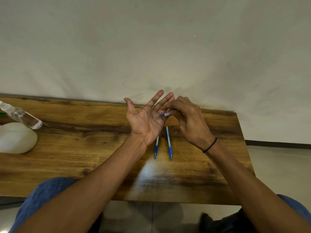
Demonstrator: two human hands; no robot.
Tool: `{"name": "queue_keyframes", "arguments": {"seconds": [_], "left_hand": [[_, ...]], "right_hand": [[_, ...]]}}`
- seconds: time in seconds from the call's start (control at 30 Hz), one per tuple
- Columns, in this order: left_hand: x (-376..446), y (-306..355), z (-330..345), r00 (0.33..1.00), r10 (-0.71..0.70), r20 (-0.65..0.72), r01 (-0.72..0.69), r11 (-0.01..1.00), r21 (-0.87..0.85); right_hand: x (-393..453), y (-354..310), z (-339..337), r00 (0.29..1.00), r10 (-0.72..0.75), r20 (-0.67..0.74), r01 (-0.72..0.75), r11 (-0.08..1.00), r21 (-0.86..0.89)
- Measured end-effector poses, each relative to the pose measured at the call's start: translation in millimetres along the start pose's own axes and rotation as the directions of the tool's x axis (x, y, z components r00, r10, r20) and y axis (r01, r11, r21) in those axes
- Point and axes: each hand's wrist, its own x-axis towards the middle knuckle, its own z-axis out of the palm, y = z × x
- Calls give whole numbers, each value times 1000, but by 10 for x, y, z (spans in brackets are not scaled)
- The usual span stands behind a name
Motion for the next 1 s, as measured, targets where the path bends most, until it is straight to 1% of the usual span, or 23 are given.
{"name": "queue_keyframes", "arguments": {"seconds": [0.2, 0.3, 0.33, 0.37, 0.4, 0.43, 0.47, 0.5, 0.53, 0.57, 0.63, 0.7, 0.73, 0.83, 1.0], "left_hand": [[-6, 2, -15, 1000, 3, 14, -3, 1000, -2], [-17, 19, -7, 1000, 6, -20, -6, 1000, 16], [-15, 26, 0, 998, 19, -63, -15, 998, 59], [-13, 35, 12, 990, 46, -131, -28, 990, 140], [-9, 39, 25, 972, 90, -216, -32, 965, 262], [-5, 54, 36, 942, 153, -299, -19, 913, 408], [-1, 78, 44, 905, 230, -358, 3, 838, 546], [2, 108, 49, 873, 304, -381, 18, 761, 649], [11, 145, 43, 854, 366, -371, 11, 699, 715], [19, 187, 36, 849, 412, -332, -18, 650, 760], [26, 246, 49, 865, 468, -181, -115, 536, 836], [29, 253, 58, 877, 480, -15, -207, 407, 890], [28, 241, 59, 878, 478, 37, -239, 368, 898], [24, 201, 54, 876, 470, 104, -284, 330, 900], [17, 162, 58, 873, 464, 153, -314, 292, 904]], "right_hand": [[-19, -22, 25, 999, 32, -20, -31, 999, 43], [-28, -20, 30, 997, 67, -45, -63, 994, 84], [-31, -9, 27, 994, 84, -63, -77, 991, 105], [-32, 4, 20, 991, 104, -82, -93, 987, 128], [-33, 22, 11, 987, 131, -98, -115, 982, 152], [-31, 41, 4, 980, 166, -110, -145, 973, 179], [-28, 61, -3, 971, 205, -123, -176, 962, 210], [-26, 80, -12, 961, 240, -136, -204, 950, 238], [-19, 97, -15, 952, 267, -151, -222, 939, 261], [-14, 109, -11, 943, 288, -166, -234, 931, 281], [-5, 120, -8, 927, 318, -199, -246, 916, 316], [2, 121, -8, 912, 339, -232, -247, 904, 349], [5, 122, -8, 906, 346, -244, -246, 900, 361], [13, 124, -18, 898, 356, -259, -247, 894, 373], [17, 115, -24, 896, 359, -261, -241, 888, 392]]}}
